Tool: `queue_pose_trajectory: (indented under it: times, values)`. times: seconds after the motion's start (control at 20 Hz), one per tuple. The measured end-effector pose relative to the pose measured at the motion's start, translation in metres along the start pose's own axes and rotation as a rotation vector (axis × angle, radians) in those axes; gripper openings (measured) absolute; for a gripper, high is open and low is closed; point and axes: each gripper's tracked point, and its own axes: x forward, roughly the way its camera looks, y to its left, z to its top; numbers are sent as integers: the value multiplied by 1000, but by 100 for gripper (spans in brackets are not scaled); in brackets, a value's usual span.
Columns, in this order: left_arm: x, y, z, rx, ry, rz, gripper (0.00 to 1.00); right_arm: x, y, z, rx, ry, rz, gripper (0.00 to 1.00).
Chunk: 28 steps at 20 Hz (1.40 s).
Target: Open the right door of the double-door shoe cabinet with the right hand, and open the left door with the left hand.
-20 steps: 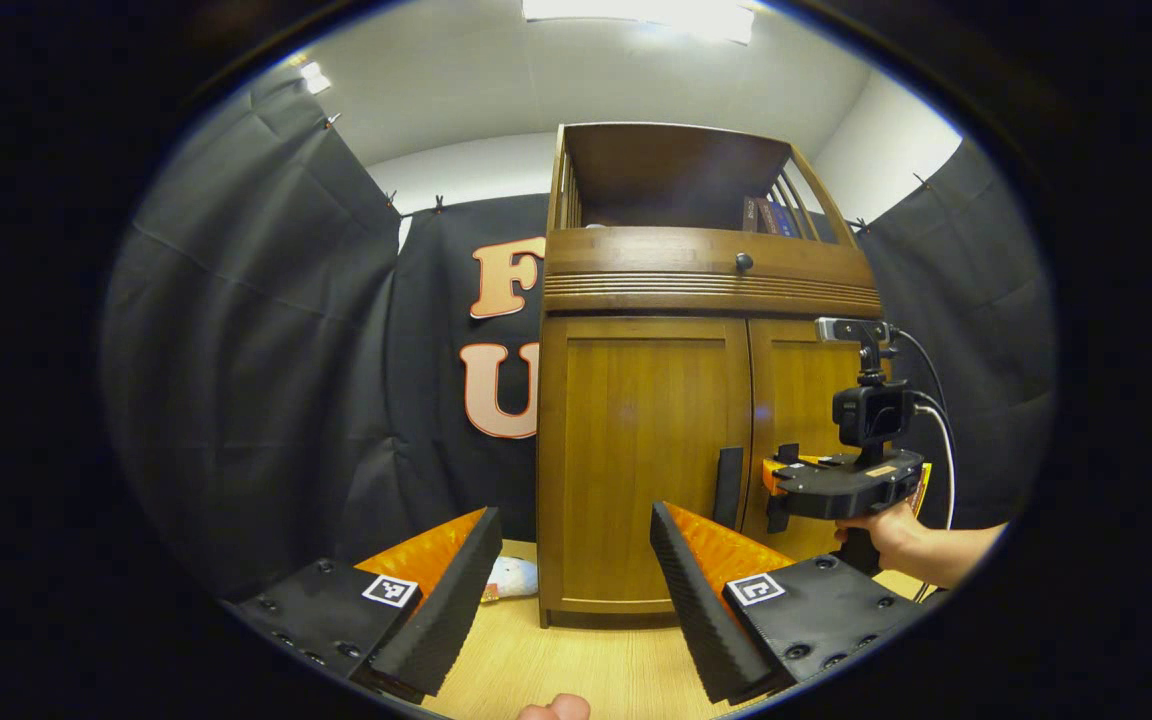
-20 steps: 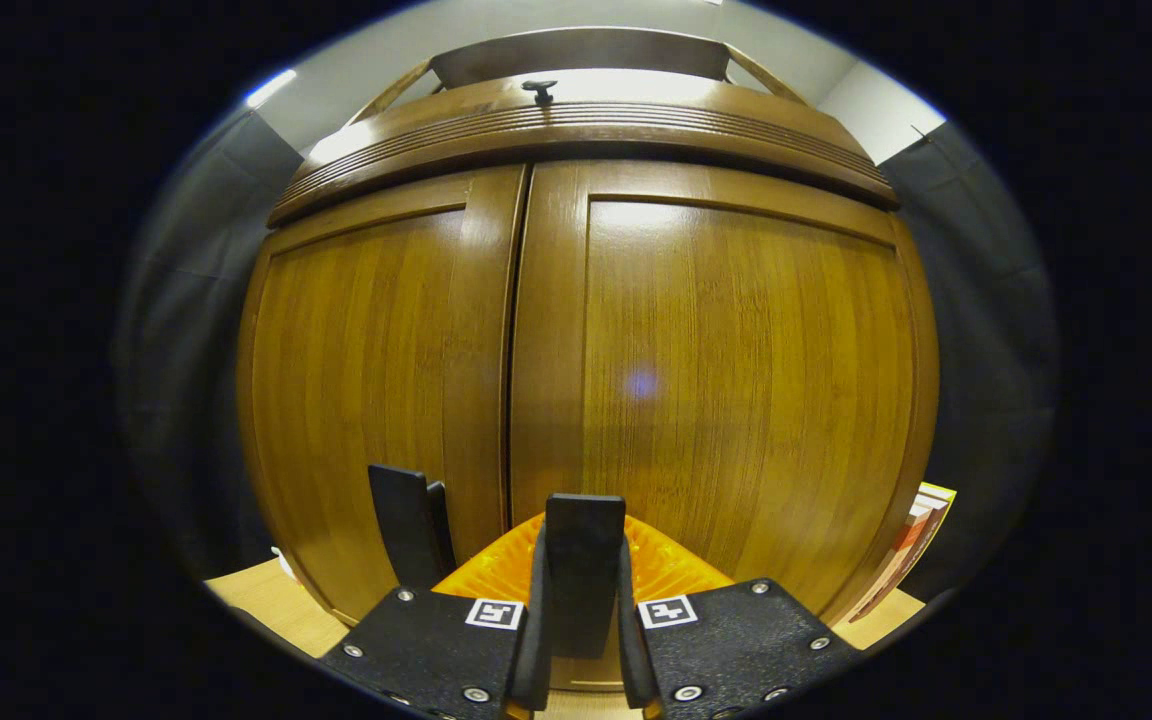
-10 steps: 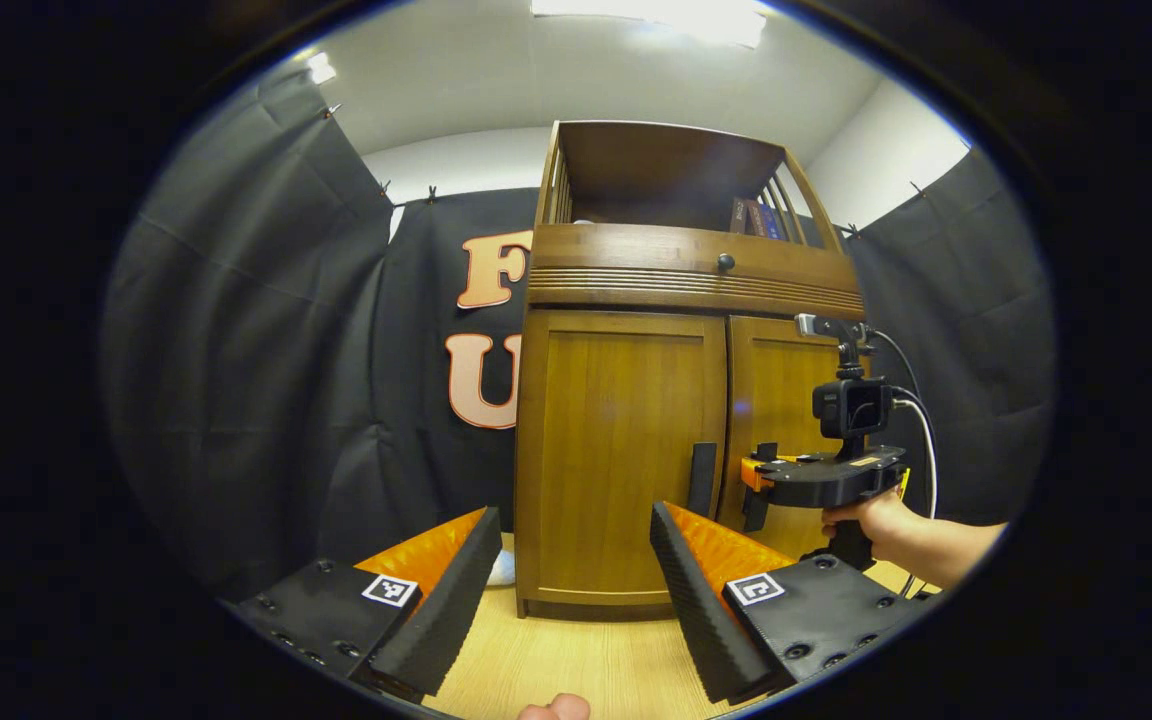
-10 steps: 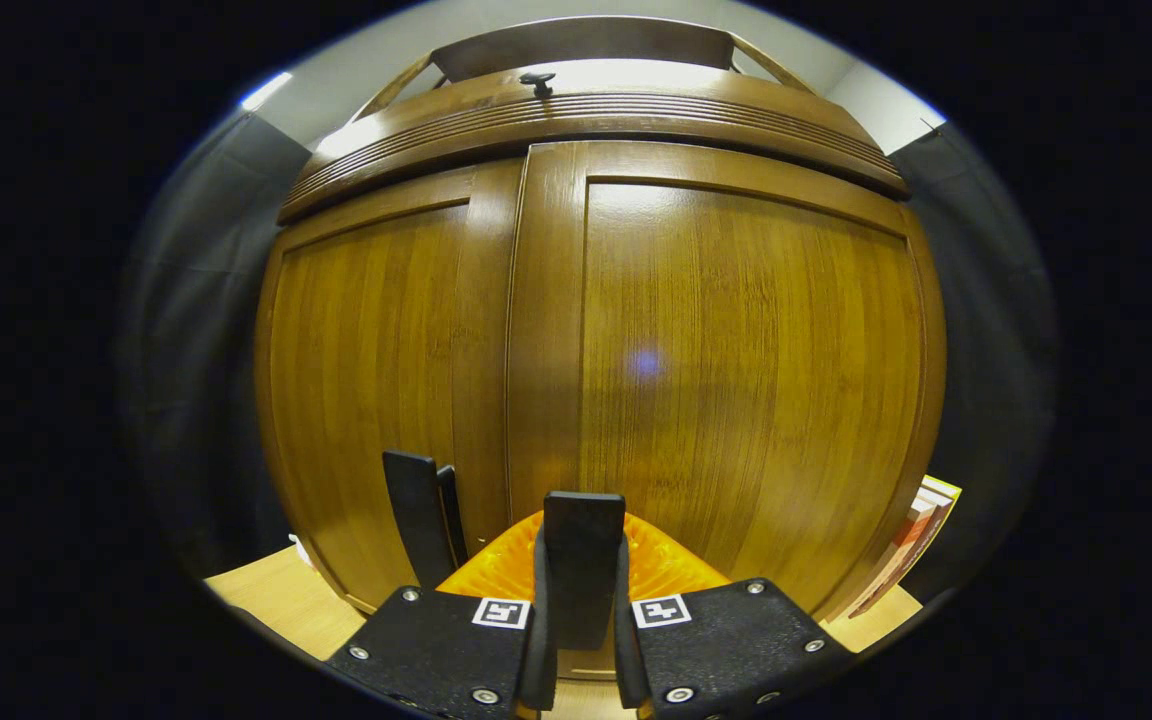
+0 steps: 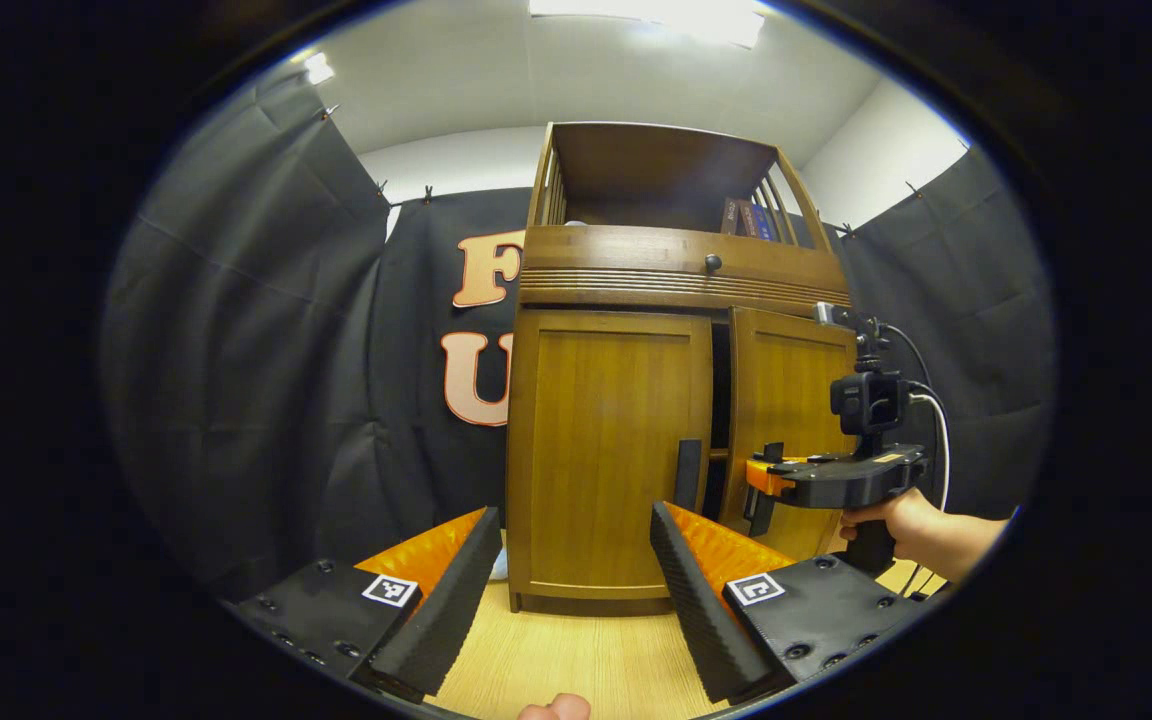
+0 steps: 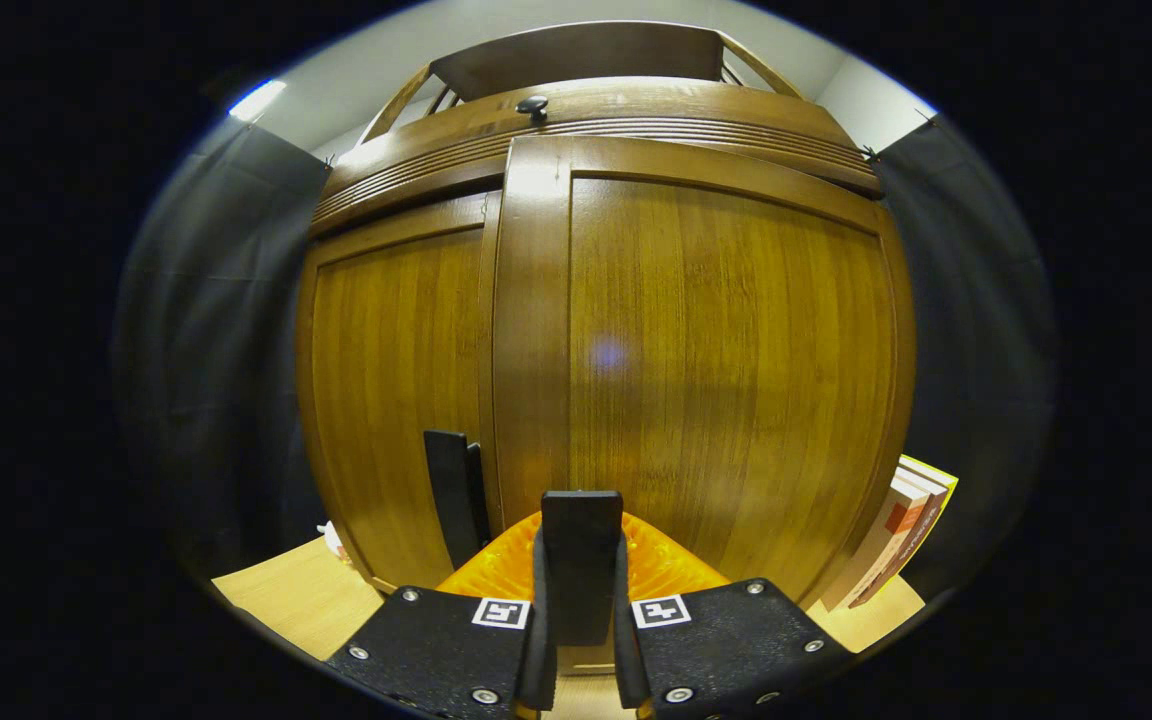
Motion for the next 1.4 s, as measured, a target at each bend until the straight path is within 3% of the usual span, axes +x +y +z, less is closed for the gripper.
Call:
queue_pose_trajectory:
  times: [0.15, 0.35, 0.4, 0.45, 0.7, 0.9, 1.1, 1.2, 1.4]
  values:
    - [1, -11, -2, -9, 7, -27, 94, -24, -6, -1, 0, 6, 6, 20]
    - [7, -29, 4, -13, -7, -66, 95, -58, -18, -3, -20, 22, -18, 23]
    - [9, -36, 7, -10, -8, -88, 96, -65, -20, -3, -11, 19, -20, 19]
    - [9, -41, 10, -5, -17, -98, 94, -71, -24, -4, -2, 22, -21, 23]
    - [10, -65, 12, -3, -42, -131, 95, -109, -45, -5, -42, 34, -43, 23]
    - [11, -79, 7, -20, -35, -129, 96, -133, -64, -6, -54, 30, -33, 23]
    - [14, -84, 3, -37, -35, -106, 94, -155, -93, -8, -100, 25, -68, 23]
    - [15, -87, 1, -38, -32, -98, 97, -165, -106, -9, -117, 25, -89, 22]
    - [14, -91, -4, -33, -23, -91, 95, -182, -143, -14, -25, 31, -114, 20]
